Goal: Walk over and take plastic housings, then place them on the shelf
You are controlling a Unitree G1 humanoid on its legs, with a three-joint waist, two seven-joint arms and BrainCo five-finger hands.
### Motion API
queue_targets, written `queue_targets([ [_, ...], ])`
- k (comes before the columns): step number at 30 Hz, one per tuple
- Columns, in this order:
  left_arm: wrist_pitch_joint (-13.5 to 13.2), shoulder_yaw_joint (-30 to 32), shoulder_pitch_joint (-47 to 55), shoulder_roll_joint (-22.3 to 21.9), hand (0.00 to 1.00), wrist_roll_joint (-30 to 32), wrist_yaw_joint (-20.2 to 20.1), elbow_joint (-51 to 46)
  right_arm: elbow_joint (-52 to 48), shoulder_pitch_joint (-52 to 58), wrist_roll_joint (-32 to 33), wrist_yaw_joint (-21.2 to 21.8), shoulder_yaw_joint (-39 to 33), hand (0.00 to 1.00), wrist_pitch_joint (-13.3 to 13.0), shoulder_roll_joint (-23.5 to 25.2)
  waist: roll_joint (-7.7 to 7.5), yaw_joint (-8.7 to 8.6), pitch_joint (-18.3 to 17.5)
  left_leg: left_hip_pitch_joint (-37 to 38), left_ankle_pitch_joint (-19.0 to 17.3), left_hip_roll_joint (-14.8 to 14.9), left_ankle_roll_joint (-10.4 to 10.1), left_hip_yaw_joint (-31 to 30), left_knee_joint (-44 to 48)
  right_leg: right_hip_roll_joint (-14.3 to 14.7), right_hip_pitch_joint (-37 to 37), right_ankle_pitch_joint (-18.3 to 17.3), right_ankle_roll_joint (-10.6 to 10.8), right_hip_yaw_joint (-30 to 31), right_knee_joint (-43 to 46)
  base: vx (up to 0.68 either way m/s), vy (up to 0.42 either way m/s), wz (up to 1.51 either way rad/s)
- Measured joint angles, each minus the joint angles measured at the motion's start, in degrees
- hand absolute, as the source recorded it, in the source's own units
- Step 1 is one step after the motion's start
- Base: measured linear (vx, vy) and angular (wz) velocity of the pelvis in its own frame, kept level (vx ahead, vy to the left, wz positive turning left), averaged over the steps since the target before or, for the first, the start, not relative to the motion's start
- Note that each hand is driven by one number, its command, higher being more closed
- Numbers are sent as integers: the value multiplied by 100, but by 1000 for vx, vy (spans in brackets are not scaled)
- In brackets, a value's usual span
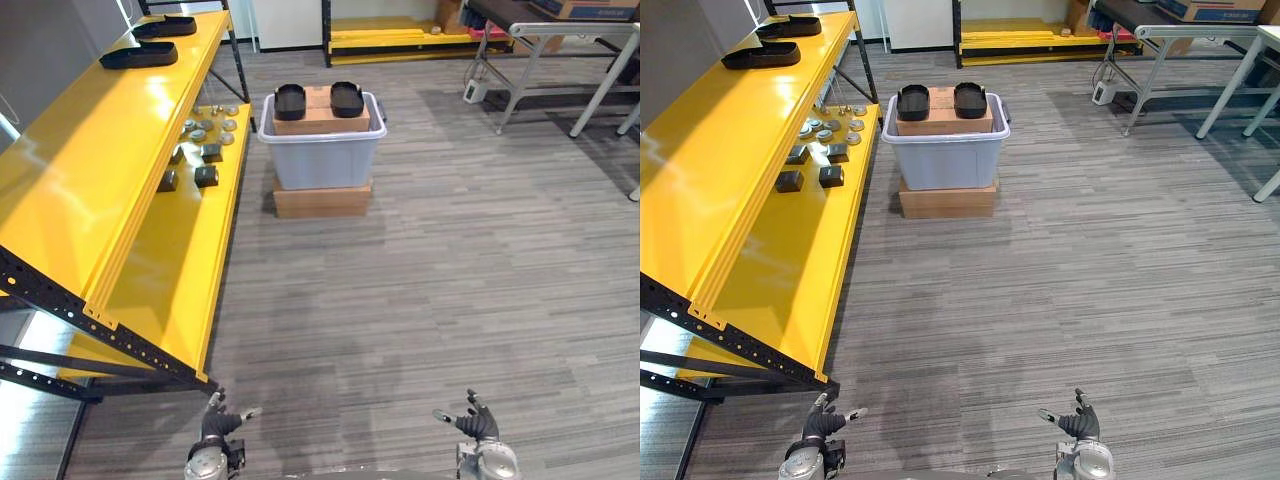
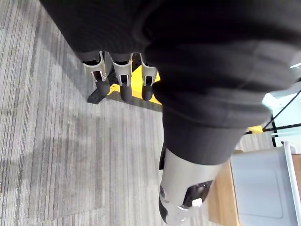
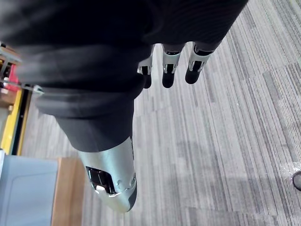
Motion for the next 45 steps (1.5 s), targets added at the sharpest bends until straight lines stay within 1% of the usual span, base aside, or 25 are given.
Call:
queue_targets([
  [5,0,-1,-3,0,0,2,2,0,0,16,-1,-77,1,0,6,0,-2,0,-8,-14,45,-9,70,2,-122,8,-84,21,-33,-111,-57,-76,-27,0],
  [6,0,0,0,1,0,3,2,0,0,13,-1,-79,1,0,6,0,-1,1,-9,-13,100,-13,157,10,-198,22,-94,61,-96,-118,-92,-70,-29,-3],
  [8,0,-1,-1,6,0,7,-1,0,0,9,-1,-79,1,0,7,0,-1,0,-9,-12,152,-10,237,7,-292,44,-101,90,-137,-123,-118,-67,-32,-1],
  [14,0,-5,6,38,0,9,-4,-1,0,17,0,-80,-1,0,7,-1,-13,-2,-32,-3,176,-6,265,8,-359,71,-96,151,-191,-130,-255,-34,-18,0],
  [19,1,-7,-3,38,0,9,-4,-4,0,-7,4,-80,-32,0,21,-2,-8,-6,-36,-11,192,-10,268,3,-450,82,-94,168,-193,-144,-341,27,-15,0],
  [22,2,-9,-4,38,0,9,-2,-76,0,-80,9,-85,-173,0,27,-2,-7,-7,-35,-58,191,-22,267,9,-475,78,-104,168,-192,-147,-383,58,-16,1],
  [25,2,-9,-3,39,0,3,4,-251,0,-210,10,-91,-225,0,97,-27,-6,-4,-32,-130,180,-30,257,51,-472,66,-194,158,-177,-125,-375,36,-7,-4],
  [27,1,-11,-16,38,0,0,10,-373,-12,-326,15,-99,-226,0,115,-50,24,-8,6,-264,93,-20,264,85,-376,56,-336,106,-106,-106,-272,32,-4,-9],
  [29,1,-14,-15,35,0,-4,15,-492,-115,-386,19,-113,-238,0,137,-67,55,-1,56,-393,-89,-12,326,152,-150,20,-516,-79,-85,-59,18,45,3,-16],
  [30,2,-15,-16,34,0,-8,17,-571,-235,-410,19,-119,-241,0,146,-79,74,-3,107,-464,-277,-21,329,179,69,-40,-690,-332,-29,-32,440,76,11,-13],
  [31,1,-16,-8,37,0,-9,27,-661,-288,-430,20,-153,-241,0,146,-99,69,-4,167,-525,-514,-52,350,186,311,-148,-910,-654,74,-17,1020,79,24,-12],
  [32,1,-27,-8,37,0,-12,35,-690,-295,-423,25,-190,-242,0,147,-115,71,-4,186,-576,-620,-70,380,195,424,-214,-1013,-795,140,-19,1327,59,30,-10],
  [33,1,-74,-9,38,0,-14,74,-706,-295,-406,35,-214,-246,0,172,-146,68,-11,209,-597,-829,-105,420,173,588,-326,-1296,-977,302,-102,2008,92,57,-6],
  [34,1,-104,-9,38,0,-14,111,-707,-297,-403,46,-214,-244,0,200,-156,70,-18,217,-583,-913,-112,470,160,624,-383,-1469,-993,298,-162,2433,123,65,-1],
  [35,1,-217,-20,82,0,-15,127,-744,-335,-379,71,-216,-234,0,234,-147,127,-30,231,-469,-999,-142,551,116,629,-537,-1841,-966,306,-269,3395,330,73,17],
  [36,0,-309,-22,159,0,-16,131,-827,-341,-333,73,-211,-200,0,256,-116,53,-81,341,-193,-1063,-188,615,8,670,-724,-2238,-1037,273,-395,4369,343,36,21],
  [37,1,-310,-25,166,0,-16,131,-826,-341,-326,74,-211,-200,0,261,-112,38,-90,353,-148,-1100,-186,616,-1,684,-746,-2295,-1099,256,-419,4452,467,10,27],
  [38,6,-309,-36,166,0,-31,142,-824,-342,-332,75,-211,-199,0,263,-139,120,-140,402,-2,-1194,-110,625,-36,717,-737,-2548,-1301,96,-562,4571,441,-30,25],
  [39,6,-310,-111,160,0,-70,147,-819,-345,-413,75,-211,-161,0,263,-231,159,-207,448,146,-1244,70,624,-116,671,-675,-2815,-1407,-1,-736,4423,459,-49,31],
  [40,6,-319,-192,156,0,-80,147,-801,-359,-448,74,-211,-148,0,260,-291,299,-232,530,211,-1251,193,609,-160,641,-591,-2982,-1404,-15,-848,4260,481,-79,36],
  [41,3,-340,-379,162,0,-131,152,-788,-436,-481,73,-213,-98,0,254,-401,356,-278,643,334,-1234,397,573,-196,632,-447,-3316,-1293,-78,-941,3792,494,-102,41],
  [42,2,-338,-495,195,0,-137,162,-783,-457,-474,73,-213,-32,0,241,-464,366,-328,680,433,-1194,487,370,-252,626,-312,-3586,-853,-34,-886,3088,514,-112,40],
  [43,-5,-346,-526,229,0,-137,161,-783,-463,-456,72,-215,-6,0,239,-467,326,-338,676,531,-1190,497,208,-267,610,-269,-3611,-489,-56,-821,2605,606,-162,34],
  [44,-15,-347,-512,296,0,-132,168,-777,-488,-344,72,-212,60,0,239,-465,165,-344,662,786,-1269,481,-48,-288,624,-225,-3578,596,-329,-600,1916,672,-187,14],
  [45,-8,-340,-587,211,0,-131,183,-650,-446,-379,69,-210,47,0,262,-529,347,-330,690,894,-1299,662,-239,-288,840,-150,-3678,562,-662,-695,2560,794,-240,13],
])
